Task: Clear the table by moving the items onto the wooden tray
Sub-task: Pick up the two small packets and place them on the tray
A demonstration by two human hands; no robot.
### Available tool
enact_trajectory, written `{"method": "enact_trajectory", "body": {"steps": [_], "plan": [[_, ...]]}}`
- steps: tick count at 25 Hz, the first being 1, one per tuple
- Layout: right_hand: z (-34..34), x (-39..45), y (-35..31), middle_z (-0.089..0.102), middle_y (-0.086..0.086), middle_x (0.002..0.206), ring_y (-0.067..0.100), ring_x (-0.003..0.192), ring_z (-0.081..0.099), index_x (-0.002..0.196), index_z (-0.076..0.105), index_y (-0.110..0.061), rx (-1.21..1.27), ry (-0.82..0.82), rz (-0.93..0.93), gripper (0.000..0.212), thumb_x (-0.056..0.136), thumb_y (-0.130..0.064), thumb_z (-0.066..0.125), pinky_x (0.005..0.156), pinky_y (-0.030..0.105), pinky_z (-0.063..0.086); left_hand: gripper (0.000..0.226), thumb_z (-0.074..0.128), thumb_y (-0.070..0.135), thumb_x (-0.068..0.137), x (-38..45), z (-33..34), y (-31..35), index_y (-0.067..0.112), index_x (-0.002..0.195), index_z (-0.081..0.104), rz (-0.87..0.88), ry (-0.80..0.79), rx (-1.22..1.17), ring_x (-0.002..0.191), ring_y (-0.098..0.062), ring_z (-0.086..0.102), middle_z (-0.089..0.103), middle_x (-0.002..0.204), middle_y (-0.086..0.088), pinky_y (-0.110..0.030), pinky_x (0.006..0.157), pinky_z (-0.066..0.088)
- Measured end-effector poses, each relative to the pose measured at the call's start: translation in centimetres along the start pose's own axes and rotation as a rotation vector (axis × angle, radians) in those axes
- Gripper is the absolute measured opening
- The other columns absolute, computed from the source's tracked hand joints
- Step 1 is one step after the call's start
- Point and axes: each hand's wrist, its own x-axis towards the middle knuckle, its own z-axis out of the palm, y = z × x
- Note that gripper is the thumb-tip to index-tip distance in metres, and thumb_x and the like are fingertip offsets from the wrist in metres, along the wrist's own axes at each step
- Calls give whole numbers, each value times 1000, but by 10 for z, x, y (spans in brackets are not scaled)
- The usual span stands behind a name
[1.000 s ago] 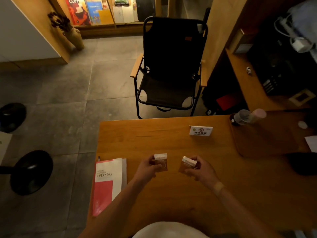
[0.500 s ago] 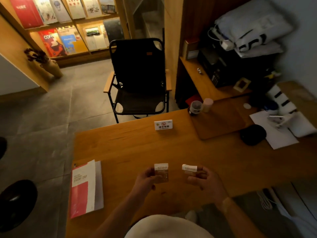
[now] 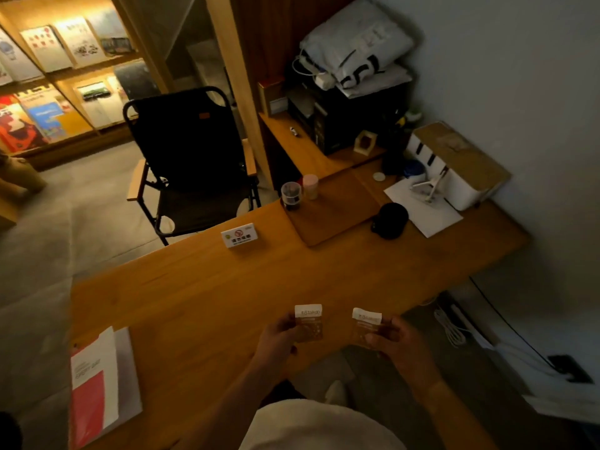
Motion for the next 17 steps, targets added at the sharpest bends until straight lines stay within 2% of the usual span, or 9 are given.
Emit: {"method": "enact_trajectory", "body": {"steps": [4,9,14,17], "plan": [[-18,-2,1,68,-12,108,1,98,63,105,63,-33,-17,24,9,32,82,-12,73,68,16,52,26,58,9,93,8,13,1,20,116,65,1,-37,1,95,-24,66,72,108,-1,-28,64,45],[-23,12,-16,69,-13,105,0,93,65,101,65,-33,-21,64,0,29,83,-12,72,66,14,52,22,63,13,90,28,17,13,27,106,68,66,-28,53,86,-9,69,73,101,8,-28,67,49],[-20,38,-43,70,-11,103,3,94,66,101,65,-28,-14,76,-2,27,84,-8,71,66,15,53,20,61,9,91,61,11,33,25,102,66,94,-47,93,80,-7,68,72,98,7,-26,65,50],[-13,52,-54,72,-5,106,7,97,67,105,67,-23,-19,77,6,27,84,-6,71,67,15,55,20,61,9,91,76,7,40,25,102,65,85,-64,87,82,-11,67,71,99,6,-25,65,49]]}}
